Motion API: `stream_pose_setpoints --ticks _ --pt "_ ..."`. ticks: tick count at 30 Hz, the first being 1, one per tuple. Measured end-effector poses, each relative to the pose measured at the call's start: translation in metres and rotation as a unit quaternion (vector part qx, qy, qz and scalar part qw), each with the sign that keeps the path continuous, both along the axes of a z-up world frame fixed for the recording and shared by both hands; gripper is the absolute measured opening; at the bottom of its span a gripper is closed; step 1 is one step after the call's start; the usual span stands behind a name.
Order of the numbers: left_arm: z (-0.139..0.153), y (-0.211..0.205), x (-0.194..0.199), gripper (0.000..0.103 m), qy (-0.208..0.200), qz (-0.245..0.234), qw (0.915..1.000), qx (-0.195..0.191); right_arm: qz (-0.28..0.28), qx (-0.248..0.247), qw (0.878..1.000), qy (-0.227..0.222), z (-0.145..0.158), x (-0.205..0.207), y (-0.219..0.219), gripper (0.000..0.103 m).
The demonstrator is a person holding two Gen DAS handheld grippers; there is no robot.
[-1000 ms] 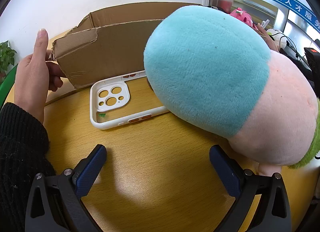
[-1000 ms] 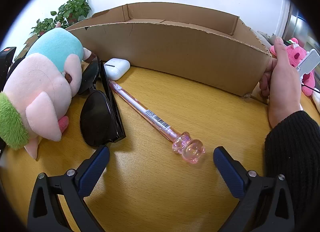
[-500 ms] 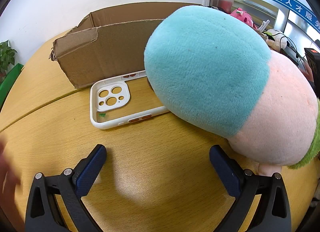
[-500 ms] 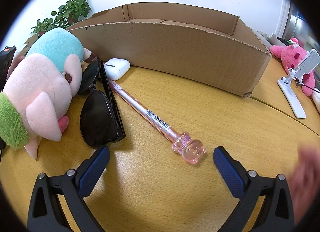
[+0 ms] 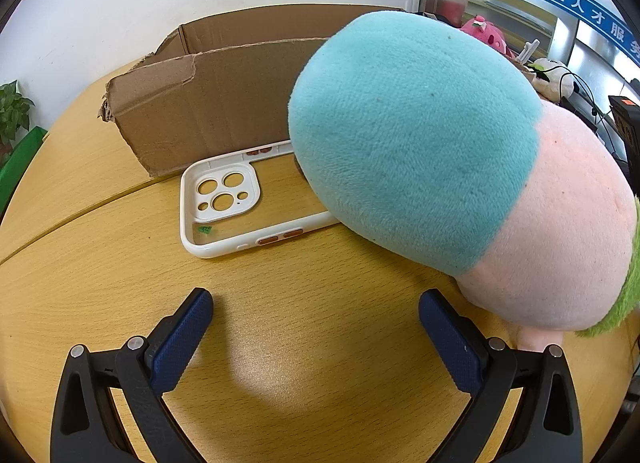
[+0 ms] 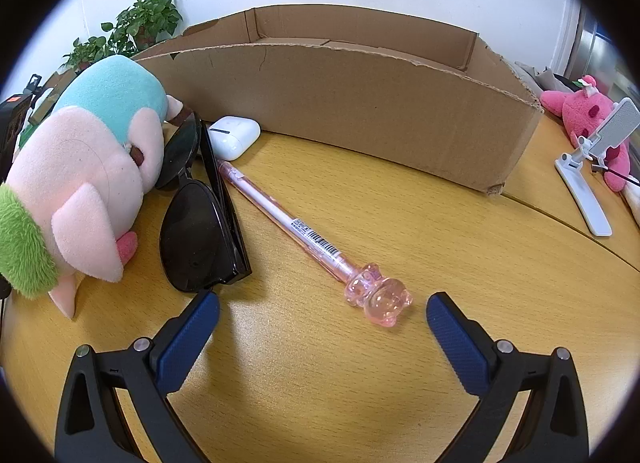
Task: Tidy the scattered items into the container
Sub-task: 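Close the left gripper on the teal-and-pink pig plush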
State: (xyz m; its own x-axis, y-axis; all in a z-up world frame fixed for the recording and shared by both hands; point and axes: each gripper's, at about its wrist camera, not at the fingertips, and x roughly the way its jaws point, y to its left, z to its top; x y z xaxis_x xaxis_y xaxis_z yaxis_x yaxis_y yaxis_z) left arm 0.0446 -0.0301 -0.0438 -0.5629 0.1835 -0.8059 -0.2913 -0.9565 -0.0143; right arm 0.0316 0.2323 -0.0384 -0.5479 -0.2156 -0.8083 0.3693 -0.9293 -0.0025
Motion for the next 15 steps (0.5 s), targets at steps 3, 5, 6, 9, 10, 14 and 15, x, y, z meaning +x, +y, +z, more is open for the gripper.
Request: stream_pose_setpoints --ticks 3,5,6,9,10,14,15 --pt "0.0 -0.001 0.0 0.103 0.0 0.0 1.0 0.0 -0.004 -0.001 1.0 0.0 0.0 0.0 0.0 0.103" --pt "0.0 0.0 0.0 0.103 0.0 0.004 1.0 0.0 -0.006 0.0 1.0 0.0 -0.001 0.001 0.0 0.103" --pt "0.0 0.0 -0.001 0.103 0.0 0.008 1.0 0.0 -0.007 0.0 1.0 0.0 -0.002 0.001 0.0 0.103" --pt "0.0 0.003 -0.002 0.103 0.0 0.017 0.9999 0.0 -0.01 0.0 1.0 0.0 -0.001 0.002 -0.002 0.103" --pt "0.0 0.002 -0.001 0.103 0.0 0.018 0.9998 0.0 -0.011 0.001 1.0 0.0 0.002 0.001 -0.003 0.103" --pt "0.001 -0.005 0.011 0.103 -0.006 0.04 0.9992 0.0 -0.008 0.0 1.0 0.0 0.003 0.005 -0.012 0.103" --pt "0.004 -0.009 0.015 0.103 -0.004 0.047 0.9989 0.005 -0.008 0.0 1.0 -0.001 0.004 0.003 -0.007 0.103"
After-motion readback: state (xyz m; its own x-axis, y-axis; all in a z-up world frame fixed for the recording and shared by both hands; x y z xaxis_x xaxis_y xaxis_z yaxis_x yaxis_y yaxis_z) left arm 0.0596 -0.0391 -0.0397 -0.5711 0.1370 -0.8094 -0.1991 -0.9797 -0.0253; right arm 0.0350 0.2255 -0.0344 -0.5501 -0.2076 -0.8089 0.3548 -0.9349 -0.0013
